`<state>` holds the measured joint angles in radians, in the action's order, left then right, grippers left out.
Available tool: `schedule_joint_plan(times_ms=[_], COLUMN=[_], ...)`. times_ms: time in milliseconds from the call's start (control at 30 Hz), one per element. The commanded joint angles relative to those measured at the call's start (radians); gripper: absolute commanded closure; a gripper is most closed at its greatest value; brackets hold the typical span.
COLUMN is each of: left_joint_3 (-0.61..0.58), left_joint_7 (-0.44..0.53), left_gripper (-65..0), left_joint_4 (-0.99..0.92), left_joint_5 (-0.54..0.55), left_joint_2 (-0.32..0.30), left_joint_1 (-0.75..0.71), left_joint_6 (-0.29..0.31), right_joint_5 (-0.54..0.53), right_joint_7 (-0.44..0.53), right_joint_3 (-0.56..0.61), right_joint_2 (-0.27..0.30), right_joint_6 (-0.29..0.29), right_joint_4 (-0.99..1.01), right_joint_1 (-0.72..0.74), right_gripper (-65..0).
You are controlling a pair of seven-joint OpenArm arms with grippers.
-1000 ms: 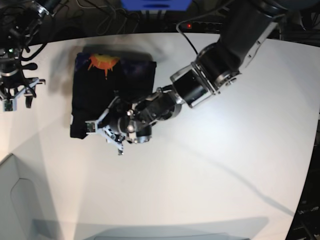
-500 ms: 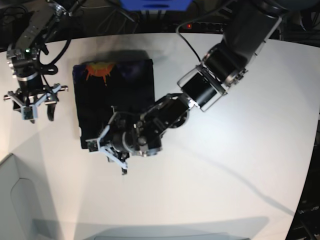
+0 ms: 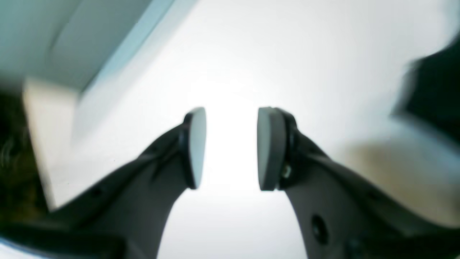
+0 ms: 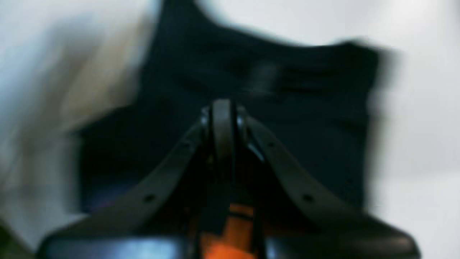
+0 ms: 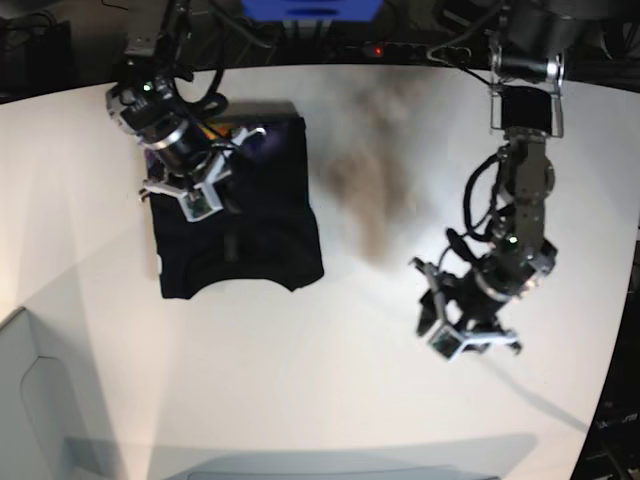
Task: Fold the T-shirt properly
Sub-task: 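Smooth the bundle's sun-print edge with the right gripper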
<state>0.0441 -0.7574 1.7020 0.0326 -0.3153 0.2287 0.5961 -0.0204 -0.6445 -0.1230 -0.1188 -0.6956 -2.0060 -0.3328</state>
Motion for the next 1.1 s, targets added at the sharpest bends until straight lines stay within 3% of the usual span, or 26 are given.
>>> schedule_joint_plan(times_ms=[0,133,267,367,567,733,867,1067], left_joint_3=[0.053,0.236,0.345,0.394,0.454,0.460,0.491,0.584], left_joint_7=[0.019,0.022,0.023,0.023,0.022,0.019,0.020,0.022], left_gripper=[-22.9,-22.9,-22.9,-22.9,-22.9,-22.9,-22.9,-22.9], left_joint_4=[0.016,0.017,0.016,0.016,0.025,0.040,0.105,0.134], left_joint_5=[0.013,0.016,0.017,0.017,0.017,0.017,0.017,0.017], left_joint_2=[-0.009,-0.009,-0.009,-0.009,-0.009,-0.009,0.000,0.057], left_joint_1=[-0.022,-0.147,-0.217,-0.243,-0.274,-0.317,-0.401,-0.507], left_joint_6=[0.000,0.000,0.000,0.000,0.000,0.000,0.000,0.000], right_joint_5=[-0.010,-0.010,-0.010,-0.010,-0.010,-0.013,-0.010,-0.016], right_joint_7=[0.022,0.022,0.024,0.032,0.139,0.202,0.199,0.203], right_joint_3=[0.018,0.059,0.085,0.089,0.089,0.073,-0.013,-0.131], right_joint_2=[-0.002,-0.003,0.000,0.000,0.017,0.020,0.020,0.041], right_joint_6=[-0.003,-0.003,-0.003,-0.003,-0.003,-0.003,-0.003,-0.003], right_joint_4=[-0.006,0.070,0.156,0.207,0.232,0.061,-0.003,0.129], right_joint_1=[-0.001,-0.004,-0.004,-0.005,-0.053,-0.104,-0.104,-0.078], right_gripper=[0.0,0.0,0.0,0.0,0.0,0.0,0.0,0.0])
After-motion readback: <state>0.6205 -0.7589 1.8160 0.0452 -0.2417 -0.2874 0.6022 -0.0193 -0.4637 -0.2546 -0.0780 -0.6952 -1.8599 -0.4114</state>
